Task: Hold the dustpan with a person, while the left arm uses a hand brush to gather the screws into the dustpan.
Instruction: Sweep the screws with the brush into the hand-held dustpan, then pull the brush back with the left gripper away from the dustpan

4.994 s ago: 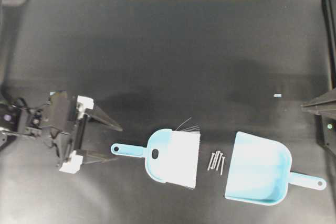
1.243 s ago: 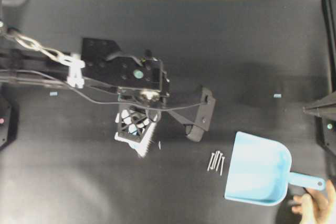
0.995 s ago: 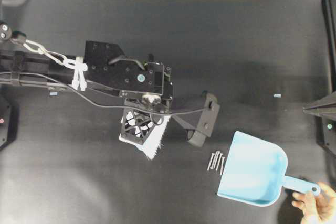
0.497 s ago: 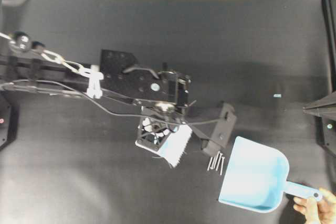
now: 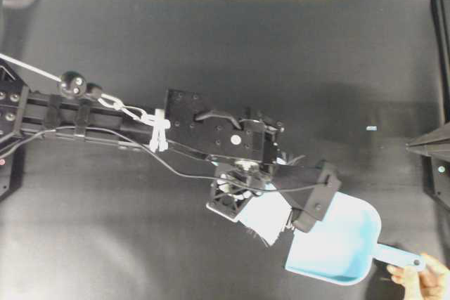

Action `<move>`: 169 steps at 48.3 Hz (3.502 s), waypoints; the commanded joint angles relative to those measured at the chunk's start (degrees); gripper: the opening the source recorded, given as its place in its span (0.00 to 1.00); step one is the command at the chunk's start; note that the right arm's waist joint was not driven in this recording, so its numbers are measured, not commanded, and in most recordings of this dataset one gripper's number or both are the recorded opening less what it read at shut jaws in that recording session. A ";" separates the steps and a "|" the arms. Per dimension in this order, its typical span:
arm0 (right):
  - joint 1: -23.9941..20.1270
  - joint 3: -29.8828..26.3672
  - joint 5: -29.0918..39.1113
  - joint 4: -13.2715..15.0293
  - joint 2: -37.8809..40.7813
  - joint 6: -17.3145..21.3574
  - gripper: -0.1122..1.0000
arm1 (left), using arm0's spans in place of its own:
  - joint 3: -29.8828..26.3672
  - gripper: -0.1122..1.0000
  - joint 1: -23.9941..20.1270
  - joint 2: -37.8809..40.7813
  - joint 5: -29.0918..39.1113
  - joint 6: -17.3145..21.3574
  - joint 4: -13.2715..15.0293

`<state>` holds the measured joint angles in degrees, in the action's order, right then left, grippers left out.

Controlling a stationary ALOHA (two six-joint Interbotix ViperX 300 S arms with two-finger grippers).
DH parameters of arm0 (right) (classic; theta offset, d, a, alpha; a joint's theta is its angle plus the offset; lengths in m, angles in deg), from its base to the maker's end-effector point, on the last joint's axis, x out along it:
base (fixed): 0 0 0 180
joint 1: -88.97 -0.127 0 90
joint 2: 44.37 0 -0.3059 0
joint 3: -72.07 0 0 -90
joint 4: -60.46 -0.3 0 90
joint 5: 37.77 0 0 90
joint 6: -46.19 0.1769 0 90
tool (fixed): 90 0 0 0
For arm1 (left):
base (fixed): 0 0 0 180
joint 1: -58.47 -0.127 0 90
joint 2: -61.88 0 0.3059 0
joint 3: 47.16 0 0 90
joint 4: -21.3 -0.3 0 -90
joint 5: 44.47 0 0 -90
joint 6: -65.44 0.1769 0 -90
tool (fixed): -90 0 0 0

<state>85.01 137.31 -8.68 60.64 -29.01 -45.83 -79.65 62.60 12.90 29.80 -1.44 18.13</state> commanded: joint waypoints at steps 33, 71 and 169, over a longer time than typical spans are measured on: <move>0.00 -0.35 -0.26 0.09 0.26 -0.35 0.10 | -20.13 0.38 1.76 10.55 -4.66 2.20 -0.09; -0.09 -0.35 -0.26 0.09 0.26 -0.26 0.10 | -10.02 0.38 2.20 -4.31 -19.86 3.34 -0.09; -0.09 -0.35 -0.18 0.09 -0.09 -0.26 0.10 | 57.57 0.39 -0.79 -30.23 -72.07 -15.47 -0.09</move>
<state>84.92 137.31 -8.68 60.55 -29.36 -45.83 -22.00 61.81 -16.80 -42.01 -16.82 18.13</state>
